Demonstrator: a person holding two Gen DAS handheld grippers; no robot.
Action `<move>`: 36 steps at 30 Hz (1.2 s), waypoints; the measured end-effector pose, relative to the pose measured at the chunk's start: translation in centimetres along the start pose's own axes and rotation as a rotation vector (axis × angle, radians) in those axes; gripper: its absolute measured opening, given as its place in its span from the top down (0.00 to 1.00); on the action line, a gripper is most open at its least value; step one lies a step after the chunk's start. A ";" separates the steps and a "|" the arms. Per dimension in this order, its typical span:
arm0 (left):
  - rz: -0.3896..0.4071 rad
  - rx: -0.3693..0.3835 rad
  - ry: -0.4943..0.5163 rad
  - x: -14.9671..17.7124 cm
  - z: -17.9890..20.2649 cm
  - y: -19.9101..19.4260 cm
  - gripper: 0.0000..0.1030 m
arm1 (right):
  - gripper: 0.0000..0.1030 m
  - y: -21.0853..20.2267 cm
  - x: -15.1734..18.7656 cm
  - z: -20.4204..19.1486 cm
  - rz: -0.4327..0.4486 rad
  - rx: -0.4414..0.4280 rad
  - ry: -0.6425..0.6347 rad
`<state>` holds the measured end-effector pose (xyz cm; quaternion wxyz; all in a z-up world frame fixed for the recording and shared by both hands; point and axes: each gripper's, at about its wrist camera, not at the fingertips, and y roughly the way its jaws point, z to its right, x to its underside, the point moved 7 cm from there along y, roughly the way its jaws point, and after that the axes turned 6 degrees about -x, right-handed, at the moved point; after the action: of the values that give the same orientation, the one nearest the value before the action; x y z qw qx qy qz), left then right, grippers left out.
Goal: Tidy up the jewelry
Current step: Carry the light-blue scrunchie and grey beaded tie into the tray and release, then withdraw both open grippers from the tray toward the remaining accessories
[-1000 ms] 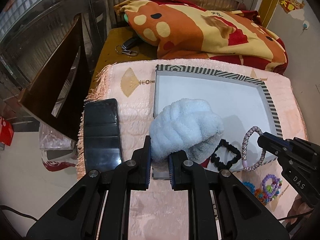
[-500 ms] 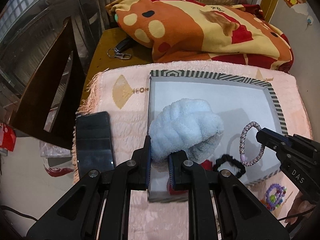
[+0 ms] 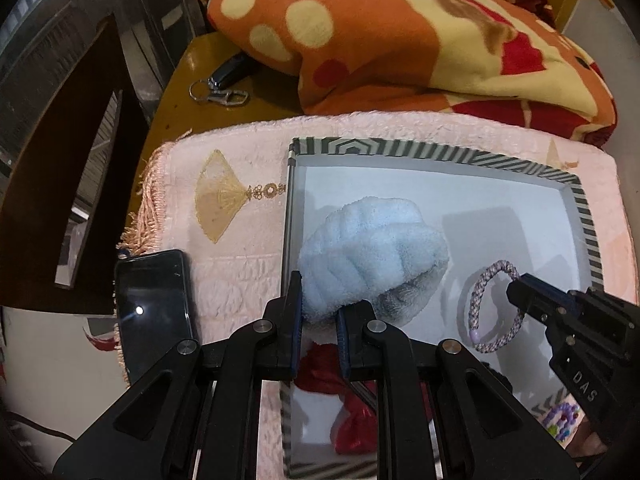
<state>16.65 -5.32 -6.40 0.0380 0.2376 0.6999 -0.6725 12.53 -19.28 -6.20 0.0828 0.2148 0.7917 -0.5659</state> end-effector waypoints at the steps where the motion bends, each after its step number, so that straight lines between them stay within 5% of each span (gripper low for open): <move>1: -0.007 0.001 -0.005 -0.2 -0.1 0.4 0.87 | 0.94 0.3 0.0 -0.1 -0.005 -0.002 0.001; 14: -0.031 0.029 -0.031 -0.7 -0.2 1.6 0.79 | 0.92 1.5 -0.2 0.2 -0.019 -0.014 0.030; 19: -0.027 0.058 -0.042 -0.7 0.1 0.9 0.67 | 0.77 0.9 0.0 0.2 -0.001 -0.019 0.035; 24: -0.001 0.056 -0.045 -0.2 0.2 -0.8 0.60 | 0.76 -0.6 0.5 0.3 0.013 -0.006 0.048; 36: 0.071 -0.010 -0.048 3.7 -1.2 -5.4 0.58 | 0.63 -6.0 3.8 -2.4 0.085 -0.027 0.019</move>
<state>11.62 -3.04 -2.72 0.0797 0.2458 0.6932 -0.6729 6.81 -17.73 -1.67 0.1021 0.2526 0.7901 -0.5491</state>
